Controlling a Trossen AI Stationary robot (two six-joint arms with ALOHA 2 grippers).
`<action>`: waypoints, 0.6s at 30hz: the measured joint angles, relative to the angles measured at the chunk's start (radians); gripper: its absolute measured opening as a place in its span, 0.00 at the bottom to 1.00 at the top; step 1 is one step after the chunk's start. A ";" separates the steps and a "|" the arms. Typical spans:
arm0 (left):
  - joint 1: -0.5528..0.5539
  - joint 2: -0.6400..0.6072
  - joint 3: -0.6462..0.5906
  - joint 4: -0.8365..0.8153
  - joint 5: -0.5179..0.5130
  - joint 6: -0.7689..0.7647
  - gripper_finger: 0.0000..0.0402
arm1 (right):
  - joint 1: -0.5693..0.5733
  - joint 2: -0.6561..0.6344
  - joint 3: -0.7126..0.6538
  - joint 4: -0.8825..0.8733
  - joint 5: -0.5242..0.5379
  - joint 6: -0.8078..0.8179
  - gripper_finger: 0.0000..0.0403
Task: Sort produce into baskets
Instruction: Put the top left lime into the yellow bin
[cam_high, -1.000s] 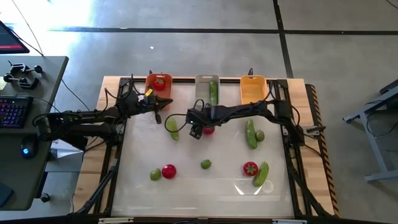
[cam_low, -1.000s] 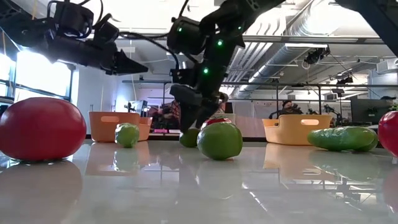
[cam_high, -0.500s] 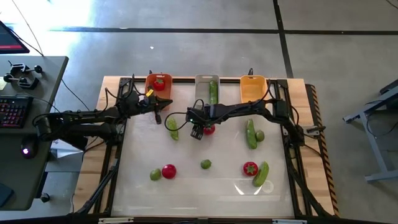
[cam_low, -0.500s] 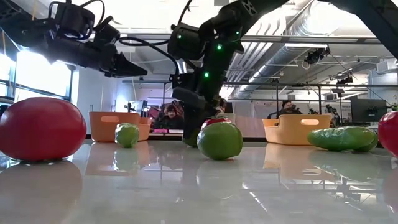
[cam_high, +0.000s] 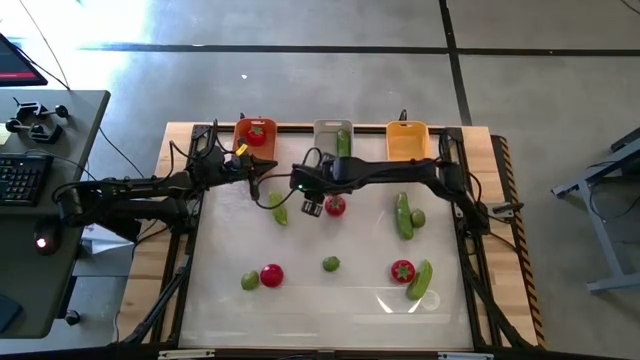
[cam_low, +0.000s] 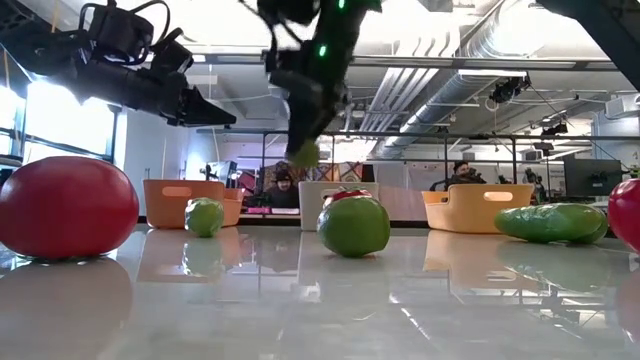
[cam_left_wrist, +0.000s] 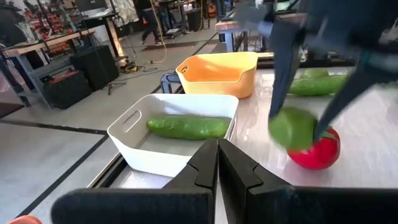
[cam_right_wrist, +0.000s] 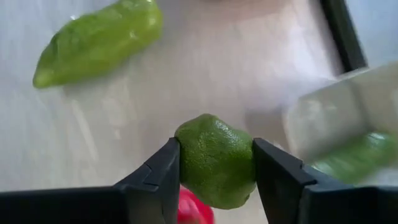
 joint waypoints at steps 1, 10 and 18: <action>0.000 0.000 0.000 0.000 0.000 0.000 0.00 | 0.004 -0.006 0.023 -0.055 0.018 0.004 0.38; 0.000 0.000 0.000 -0.025 0.000 -0.007 0.00 | -0.071 -0.188 -0.090 -0.368 0.225 0.199 0.38; 0.000 0.000 0.000 -0.024 0.000 -0.014 0.00 | -0.320 -0.464 -0.544 -0.142 0.170 0.210 0.38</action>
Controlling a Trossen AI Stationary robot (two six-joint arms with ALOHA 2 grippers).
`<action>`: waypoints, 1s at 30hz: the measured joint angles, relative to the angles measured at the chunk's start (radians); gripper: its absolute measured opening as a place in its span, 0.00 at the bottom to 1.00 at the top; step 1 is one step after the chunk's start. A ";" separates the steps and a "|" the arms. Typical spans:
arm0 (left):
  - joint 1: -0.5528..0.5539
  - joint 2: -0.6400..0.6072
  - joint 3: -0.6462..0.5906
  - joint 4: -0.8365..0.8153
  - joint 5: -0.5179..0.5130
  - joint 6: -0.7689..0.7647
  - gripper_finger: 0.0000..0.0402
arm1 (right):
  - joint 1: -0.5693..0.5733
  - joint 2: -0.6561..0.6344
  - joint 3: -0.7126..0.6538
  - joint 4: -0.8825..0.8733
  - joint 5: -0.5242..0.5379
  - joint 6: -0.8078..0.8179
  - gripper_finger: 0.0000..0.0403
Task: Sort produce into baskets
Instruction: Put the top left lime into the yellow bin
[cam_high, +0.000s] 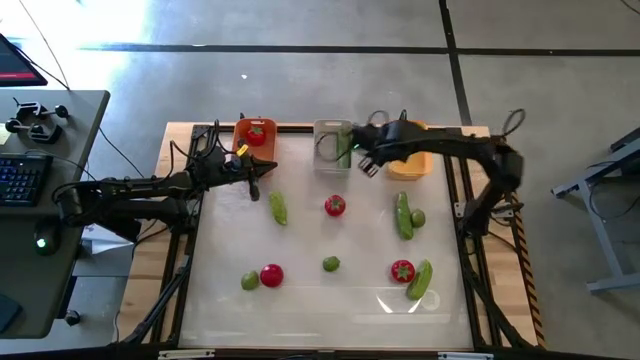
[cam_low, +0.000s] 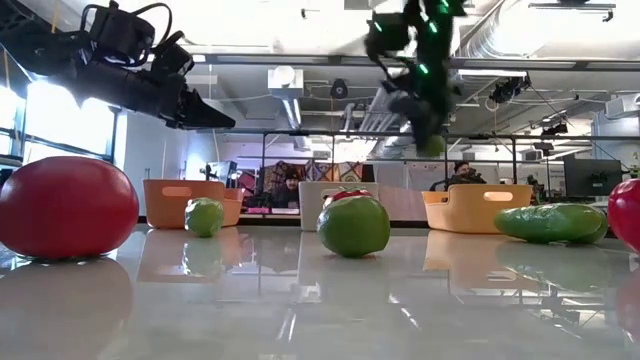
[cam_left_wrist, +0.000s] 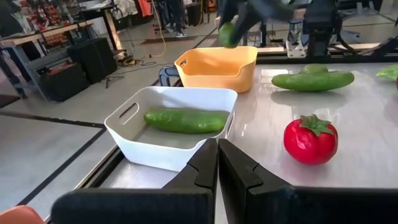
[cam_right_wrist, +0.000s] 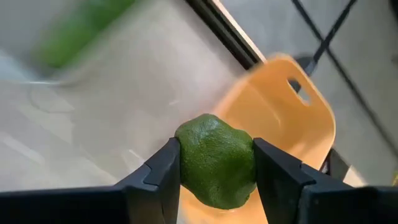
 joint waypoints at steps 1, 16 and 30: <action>0.000 0.000 0.000 0.000 0.000 0.006 0.00 | -0.039 -0.027 -0.056 0.043 -0.008 -0.011 0.38; 0.000 0.000 0.000 0.010 -0.003 0.024 0.00 | -0.449 -0.078 -0.391 0.495 -0.156 -0.276 0.38; 0.000 0.000 0.000 0.006 -0.003 0.023 0.00 | -0.478 -0.017 -0.420 0.545 -0.085 -0.310 0.39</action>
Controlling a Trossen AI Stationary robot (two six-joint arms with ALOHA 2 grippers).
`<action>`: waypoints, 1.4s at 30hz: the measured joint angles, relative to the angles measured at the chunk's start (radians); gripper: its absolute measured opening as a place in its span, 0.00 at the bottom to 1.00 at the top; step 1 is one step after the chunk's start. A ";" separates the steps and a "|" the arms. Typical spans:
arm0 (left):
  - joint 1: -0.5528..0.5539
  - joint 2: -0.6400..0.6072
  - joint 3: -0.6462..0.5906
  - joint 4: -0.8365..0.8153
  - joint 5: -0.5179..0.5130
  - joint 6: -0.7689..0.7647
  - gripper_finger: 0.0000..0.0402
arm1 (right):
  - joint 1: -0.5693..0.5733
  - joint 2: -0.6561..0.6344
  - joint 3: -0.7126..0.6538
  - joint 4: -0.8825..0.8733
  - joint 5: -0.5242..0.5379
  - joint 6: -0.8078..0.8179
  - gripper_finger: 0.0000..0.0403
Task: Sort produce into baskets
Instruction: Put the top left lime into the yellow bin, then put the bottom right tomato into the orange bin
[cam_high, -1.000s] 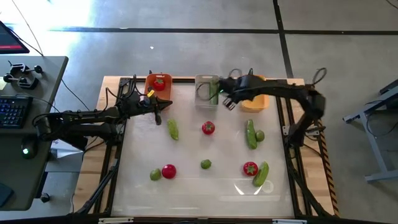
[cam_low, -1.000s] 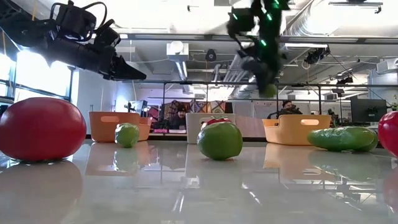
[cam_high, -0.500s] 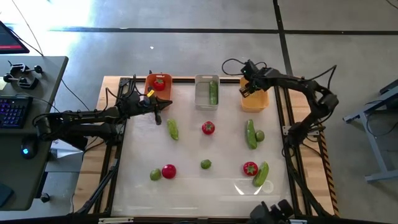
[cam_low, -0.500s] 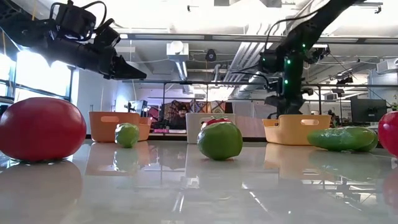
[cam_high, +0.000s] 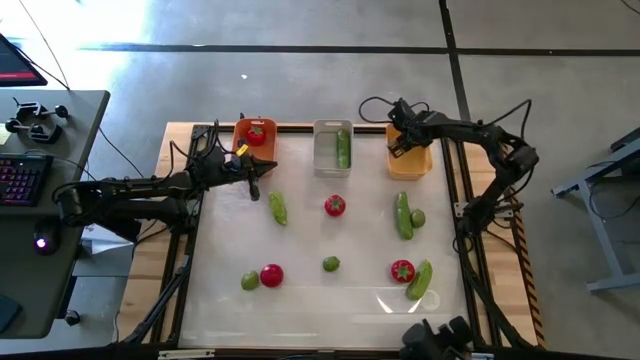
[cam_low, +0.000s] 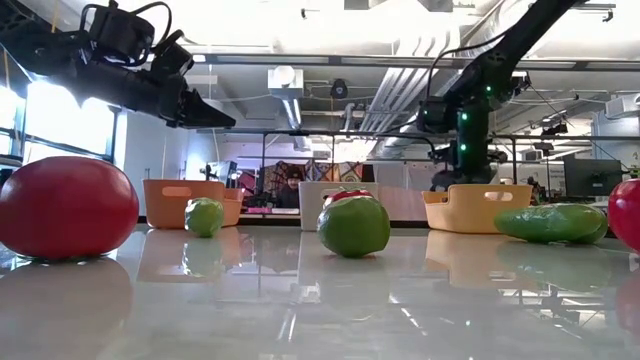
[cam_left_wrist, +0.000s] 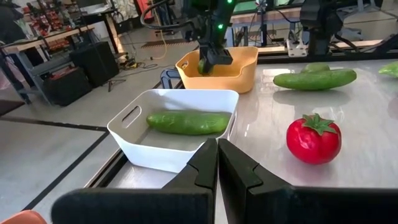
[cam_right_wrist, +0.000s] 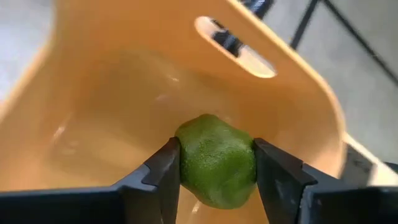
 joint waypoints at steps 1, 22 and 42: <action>0.000 0.000 0.000 0.000 0.000 0.000 0.00 | 0.003 0.000 0.000 -0.003 0.021 -0.004 0.39; 0.000 0.000 0.000 -0.012 0.000 0.000 0.00 | 0.132 -0.049 0.110 -0.143 0.107 -0.025 0.68; 0.000 0.000 0.000 -0.020 0.000 0.003 0.00 | 0.912 -0.206 0.115 -0.523 -0.332 0.584 0.60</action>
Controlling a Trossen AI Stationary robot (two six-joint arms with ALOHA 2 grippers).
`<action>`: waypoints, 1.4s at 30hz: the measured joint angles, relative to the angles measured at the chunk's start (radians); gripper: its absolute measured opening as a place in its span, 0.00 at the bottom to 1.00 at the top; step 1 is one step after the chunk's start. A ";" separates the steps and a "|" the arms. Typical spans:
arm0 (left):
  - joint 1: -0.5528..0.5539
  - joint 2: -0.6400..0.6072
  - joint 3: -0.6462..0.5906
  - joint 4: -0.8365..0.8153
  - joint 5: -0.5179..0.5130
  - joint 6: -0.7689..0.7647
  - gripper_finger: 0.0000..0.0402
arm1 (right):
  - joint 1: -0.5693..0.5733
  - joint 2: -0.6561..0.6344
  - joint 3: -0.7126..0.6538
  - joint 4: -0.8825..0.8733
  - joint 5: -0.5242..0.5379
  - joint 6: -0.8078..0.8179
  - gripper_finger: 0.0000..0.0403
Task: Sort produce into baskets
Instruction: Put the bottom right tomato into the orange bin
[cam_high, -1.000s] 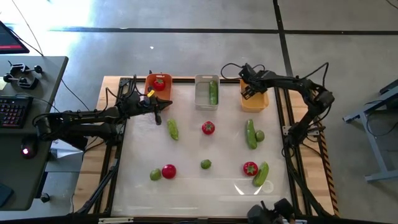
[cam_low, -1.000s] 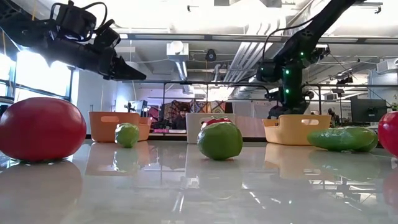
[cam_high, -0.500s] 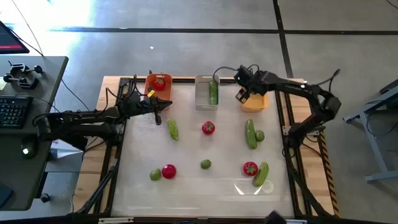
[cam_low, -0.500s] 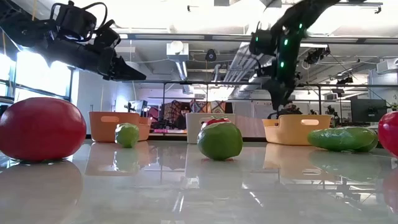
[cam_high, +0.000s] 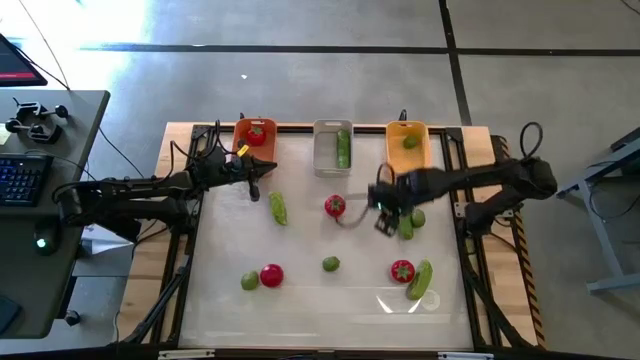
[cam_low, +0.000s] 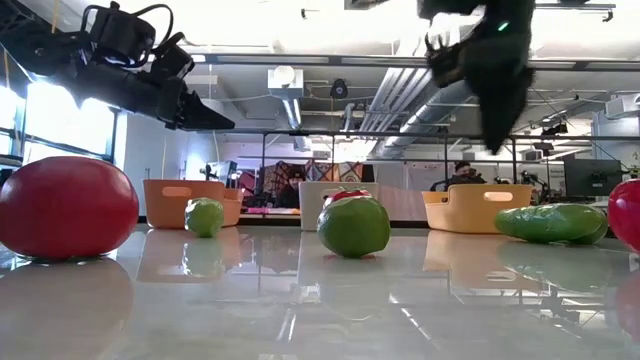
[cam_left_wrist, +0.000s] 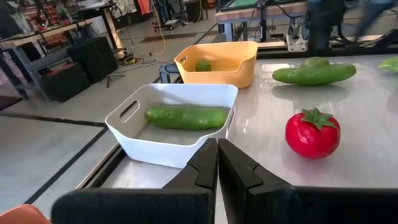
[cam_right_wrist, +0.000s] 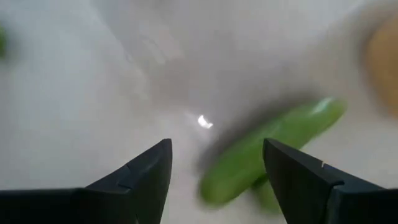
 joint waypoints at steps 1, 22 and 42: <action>0.000 0.000 0.000 0.000 0.000 0.004 0.00 | 0.038 0.000 0.000 -0.017 -0.012 0.064 0.60; 0.000 0.000 0.000 0.012 -0.006 0.007 0.00 | 0.481 0.085 -0.001 -0.015 -0.110 0.676 0.84; 0.000 0.000 0.000 -0.011 -0.026 0.007 0.00 | 0.517 0.192 -0.001 0.035 -0.078 0.426 0.85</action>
